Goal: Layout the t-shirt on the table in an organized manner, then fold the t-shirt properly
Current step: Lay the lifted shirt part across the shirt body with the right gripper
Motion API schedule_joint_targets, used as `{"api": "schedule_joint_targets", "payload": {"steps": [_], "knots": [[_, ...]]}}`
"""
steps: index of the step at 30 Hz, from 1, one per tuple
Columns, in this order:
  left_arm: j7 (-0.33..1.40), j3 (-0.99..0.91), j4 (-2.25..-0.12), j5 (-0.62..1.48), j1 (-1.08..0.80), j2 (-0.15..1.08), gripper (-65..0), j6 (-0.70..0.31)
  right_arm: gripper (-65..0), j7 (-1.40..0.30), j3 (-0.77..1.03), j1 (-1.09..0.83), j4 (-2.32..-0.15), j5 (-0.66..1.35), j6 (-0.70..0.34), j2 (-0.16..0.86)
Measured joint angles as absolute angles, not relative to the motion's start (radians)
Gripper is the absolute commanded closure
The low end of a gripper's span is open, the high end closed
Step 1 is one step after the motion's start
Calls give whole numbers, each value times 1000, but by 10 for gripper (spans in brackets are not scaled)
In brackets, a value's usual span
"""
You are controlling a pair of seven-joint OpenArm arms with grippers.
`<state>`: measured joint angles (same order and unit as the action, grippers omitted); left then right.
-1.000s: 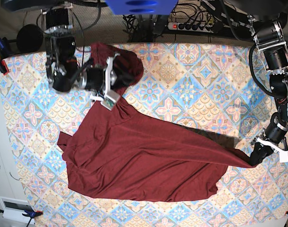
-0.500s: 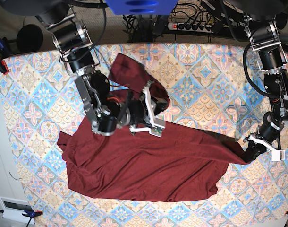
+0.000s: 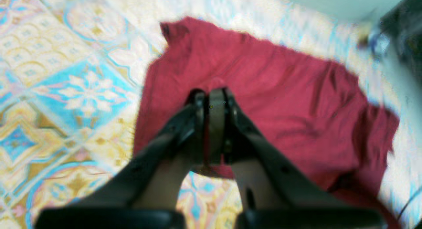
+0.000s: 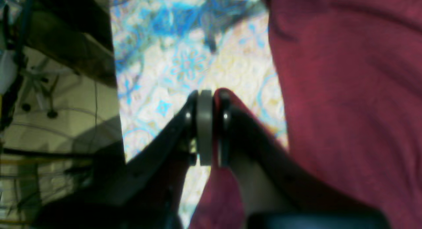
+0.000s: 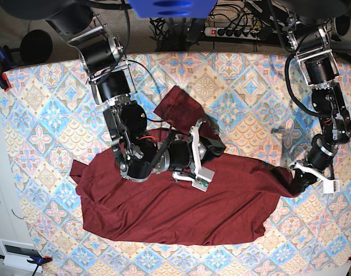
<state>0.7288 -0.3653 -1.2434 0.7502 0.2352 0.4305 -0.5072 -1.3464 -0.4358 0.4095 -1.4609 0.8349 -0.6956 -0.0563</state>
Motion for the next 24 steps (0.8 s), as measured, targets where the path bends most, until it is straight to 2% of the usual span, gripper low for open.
{"api": "schedule_joint_targets", "payload": {"steps": [2, 4, 8, 11, 14, 17, 19, 22, 24], "knots": [[733, -397, -1243, 723, 234, 423, 0, -505, -46, -1325, -446, 410, -1461, 835, -695, -51], [733, -403, -1243, 712, 234, 421, 0, -505, -86, -1279, -443, 413, -1468, 826, -696, -38], [732, -402, -1243, 714, 234, 421, 0, -505, -192, -1250, -390, 413, -1572, 737, -695, 103], [734, -402, -1243, 721, 234, 415, 0, -505, -206, -1232, -288, 412, -1598, 689, -696, 220], [736, -401, -1243, 722, 235, 416, 0, -505, -207, -1196, -202, 412, -1575, 620, -696, 281], [736, -401, -1243, 722, 234, 416, 0, -505, -211, -1161, -137, 404, -1518, 553, -696, 318], [732, -401, -1243, 726, 229, 416, 0, -506, -238, -1158, -104, 404, -1452, 502, -697, 335], [732, -401, -1243, 725, 218, 416, 0, -506, -272, -1155, -55, 405, -1342, 447, -696, 338], [734, -401, -1243, 722, 215, 416, 0, -509, -272, -1135, -11, 407, -1251, 427, -702, 331]]}}
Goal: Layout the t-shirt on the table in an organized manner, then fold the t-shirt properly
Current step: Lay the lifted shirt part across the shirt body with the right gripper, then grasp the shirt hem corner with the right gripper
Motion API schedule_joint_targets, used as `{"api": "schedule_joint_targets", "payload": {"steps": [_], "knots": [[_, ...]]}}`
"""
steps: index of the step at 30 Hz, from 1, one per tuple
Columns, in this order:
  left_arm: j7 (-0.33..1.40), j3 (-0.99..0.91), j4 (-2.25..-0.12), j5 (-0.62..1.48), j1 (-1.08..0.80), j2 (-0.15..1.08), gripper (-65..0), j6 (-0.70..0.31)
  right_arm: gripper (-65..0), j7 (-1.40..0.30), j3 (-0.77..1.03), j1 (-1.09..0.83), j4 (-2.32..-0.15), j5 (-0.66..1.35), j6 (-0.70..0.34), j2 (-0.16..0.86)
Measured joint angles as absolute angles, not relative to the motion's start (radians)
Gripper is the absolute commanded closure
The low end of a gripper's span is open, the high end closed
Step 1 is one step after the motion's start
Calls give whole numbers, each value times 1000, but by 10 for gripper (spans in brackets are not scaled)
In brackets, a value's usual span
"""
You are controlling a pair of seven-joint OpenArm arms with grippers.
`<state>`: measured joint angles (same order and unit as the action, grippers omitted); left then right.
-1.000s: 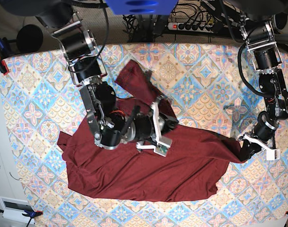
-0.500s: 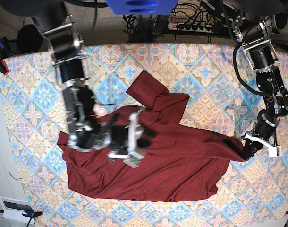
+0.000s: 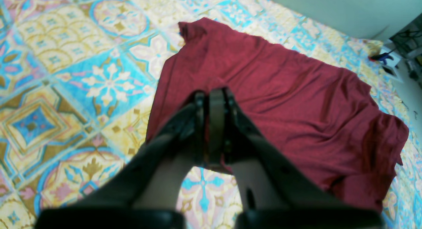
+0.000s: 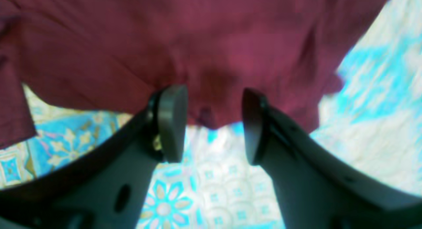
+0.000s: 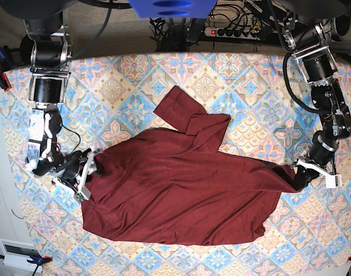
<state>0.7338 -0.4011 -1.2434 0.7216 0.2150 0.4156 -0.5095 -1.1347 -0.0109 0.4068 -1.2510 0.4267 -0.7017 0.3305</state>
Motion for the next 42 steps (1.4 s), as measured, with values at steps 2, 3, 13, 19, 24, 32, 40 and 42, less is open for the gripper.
{"api": "schedule_joint_targets", "payload": {"steps": [2, 3, 13, 19, 24, 32, 40, 42], "knots": [[733, -402, -1243, 722, 213, 416, 0, -513, -272, -1079, 29, 404, -1172, 390, -694, 327], [733, -402, -1243, 722, 213, 416, 0, -512, -272, -1043, 44, 404, -1134, 390, -694, 330], [733, -401, -1244, 726, 213, 415, 0, -513, -274, -840, 78, 485, -845, 377, -696, 339], [733, -402, -1244, 726, 202, 416, 0, -517, -275, -770, 149, 534, -763, 363, -694, 355], [732, -402, -1244, 727, 204, 416, 0, -517, -275, -688, 149, 575, -704, 360, -695, 350], [733, -402, -1244, 726, 204, 416, 0, -517, -275, -616, 144, 615, -616, 307, -693, 353], [733, -402, -1244, 726, 204, 418, 0, -517, -275, -557, 144, 621, -573, 295, -694, 352], [733, -402, -1244, 726, 204, 418, 0, -517, -275, -538, 144, 620, -572, 295, -694, 352]]}}
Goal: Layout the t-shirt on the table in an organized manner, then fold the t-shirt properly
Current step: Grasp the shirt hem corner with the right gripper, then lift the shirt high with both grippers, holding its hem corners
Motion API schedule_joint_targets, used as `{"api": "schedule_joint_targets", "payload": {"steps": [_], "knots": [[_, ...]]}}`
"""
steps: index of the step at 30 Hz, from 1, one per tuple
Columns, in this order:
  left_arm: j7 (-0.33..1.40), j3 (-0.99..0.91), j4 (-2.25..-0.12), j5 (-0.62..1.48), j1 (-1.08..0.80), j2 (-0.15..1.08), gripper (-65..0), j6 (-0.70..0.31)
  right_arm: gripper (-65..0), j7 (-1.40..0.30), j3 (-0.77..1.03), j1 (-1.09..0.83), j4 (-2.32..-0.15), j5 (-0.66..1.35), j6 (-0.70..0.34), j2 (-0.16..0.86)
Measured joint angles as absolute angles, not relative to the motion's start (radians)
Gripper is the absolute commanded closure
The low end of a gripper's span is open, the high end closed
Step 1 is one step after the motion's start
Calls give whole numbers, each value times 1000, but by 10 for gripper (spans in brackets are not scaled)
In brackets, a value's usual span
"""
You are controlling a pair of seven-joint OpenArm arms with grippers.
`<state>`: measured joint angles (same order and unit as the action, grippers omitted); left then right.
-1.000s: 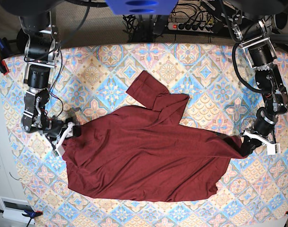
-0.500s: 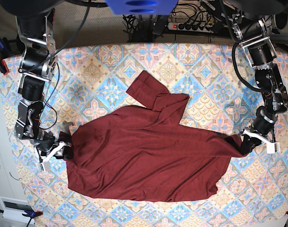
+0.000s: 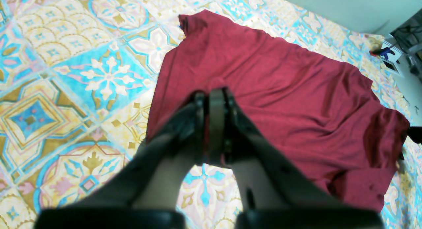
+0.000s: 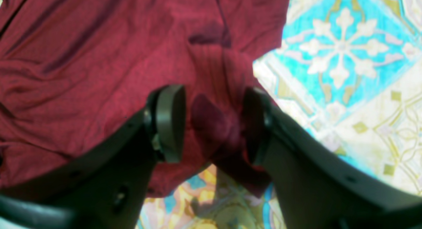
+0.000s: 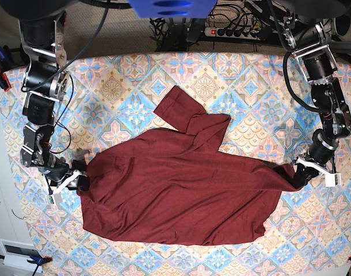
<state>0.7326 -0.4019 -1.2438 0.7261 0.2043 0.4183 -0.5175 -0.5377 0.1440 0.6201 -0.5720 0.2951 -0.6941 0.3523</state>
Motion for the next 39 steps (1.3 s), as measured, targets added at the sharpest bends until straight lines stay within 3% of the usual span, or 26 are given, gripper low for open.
{"api": "schedule_joint_targets", "payload": {"steps": [7, 12, 19, 21, 25, 32, 39], "knots": [[733, -402, -1244, 726, 204, 419, 0, -517, -269, -516, 144, 620, -572, 295, -694, 352], [733, -402, -1244, 726, 204, 418, 0, -517, -214, -516, 144, 620, -572, 295, -694, 347], [733, -402, -1244, 728, 204, 418, 0, -517, -202, -470, 142, 620, -494, 296, -692, 348], [733, -402, -1244, 752, 204, 418, 0, -517, -162, -459, 142, 616, -470, 294, -691, 347], [732, -402, -1244, 772, 204, 421, 0, -517, 0, -459, 142, 612, -464, 292, -691, 348], [732, -402, -1244, 778, 205, 424, 0, -517, -8, -487, 147, 611, -509, 294, -691, 347], [735, -402, -1243, 778, 265, 424, 0, -516, -8, -713, 322, 582, -873, 368, -696, 343]]}}
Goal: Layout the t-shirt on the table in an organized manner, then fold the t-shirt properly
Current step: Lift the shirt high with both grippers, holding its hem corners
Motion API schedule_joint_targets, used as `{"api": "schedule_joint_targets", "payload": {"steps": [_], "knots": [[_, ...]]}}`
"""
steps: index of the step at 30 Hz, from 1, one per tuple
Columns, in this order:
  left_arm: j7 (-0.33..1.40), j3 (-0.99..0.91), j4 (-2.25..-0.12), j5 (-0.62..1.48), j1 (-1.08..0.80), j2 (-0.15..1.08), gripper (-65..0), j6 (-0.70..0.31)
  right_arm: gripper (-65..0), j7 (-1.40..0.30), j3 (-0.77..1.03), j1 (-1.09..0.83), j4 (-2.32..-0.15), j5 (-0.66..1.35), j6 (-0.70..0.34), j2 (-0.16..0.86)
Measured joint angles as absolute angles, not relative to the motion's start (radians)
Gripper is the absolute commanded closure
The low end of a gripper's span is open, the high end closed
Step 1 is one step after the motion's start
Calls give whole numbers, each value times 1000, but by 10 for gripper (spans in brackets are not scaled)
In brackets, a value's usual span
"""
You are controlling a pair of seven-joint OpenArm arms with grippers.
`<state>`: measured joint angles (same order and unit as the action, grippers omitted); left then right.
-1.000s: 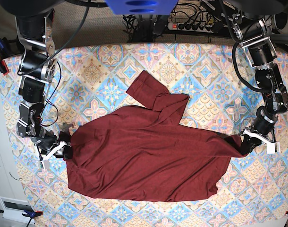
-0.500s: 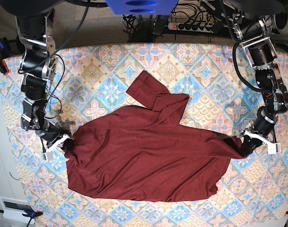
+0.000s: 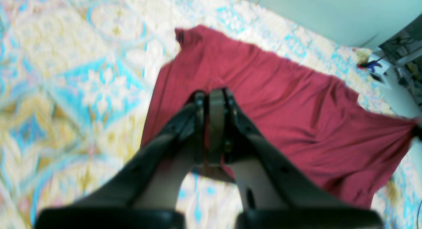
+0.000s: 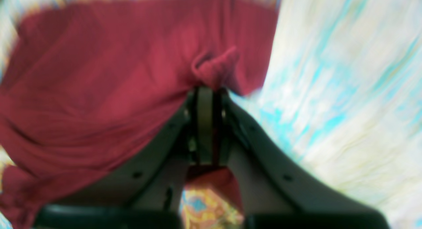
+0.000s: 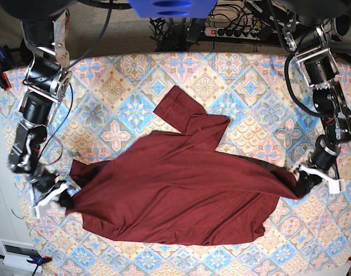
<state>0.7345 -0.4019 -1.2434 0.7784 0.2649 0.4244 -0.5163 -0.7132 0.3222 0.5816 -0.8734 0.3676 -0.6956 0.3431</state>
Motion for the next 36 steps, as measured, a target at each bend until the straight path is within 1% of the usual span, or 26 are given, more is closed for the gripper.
{"api": "schedule_joint_targets", "payload": {"steps": [6, 11, 15, 18, 21, 24, 29, 32, 34, 36], "knots": [[742, -402, -1244, 781, 369, 422, 0, -521, -8, -921, 443, 551, -1100, 347, -693, 354], [742, -403, -1241, 775, 484, 418, 0, -519, -8, -974, 461, 580, -1227, 381, -699, 379], [760, -403, -1174, 777, 606, 418, 0, -520, -8, -990, 460, 651, -1237, 442, -703, 442], [771, -403, -1090, 765, 712, 418, 0, -516, -8, -980, 460, 737, -1209, 455, -696, 480], [769, -403, -1014, 771, 809, 421, 0, -522, -8, -982, 451, 835, -1142, 454, -698, 495], [774, -404, -935, 766, 911, 427, 0, -515, -8, -1000, 372, 942, -1063, 435, -700, 515], [767, -404, -817, 770, 1086, 432, 0, -516, -8, -977, 244, 1175, -961, 454, -704, 518], [764, -404, -783, 732, 1172, 439, 0, -513, -8, -961, 186, 1279, -908, 457, -699, 525], [762, -404, -742, 692, 1246, 449, 0, -509, -8, -899, 139, 1288, -879, 467, -699, 530], [709, -404, -706, 682, 1286, 455, 0, -514, -8, -875, 85, 1280, -833, 466, -699, 532]]}}
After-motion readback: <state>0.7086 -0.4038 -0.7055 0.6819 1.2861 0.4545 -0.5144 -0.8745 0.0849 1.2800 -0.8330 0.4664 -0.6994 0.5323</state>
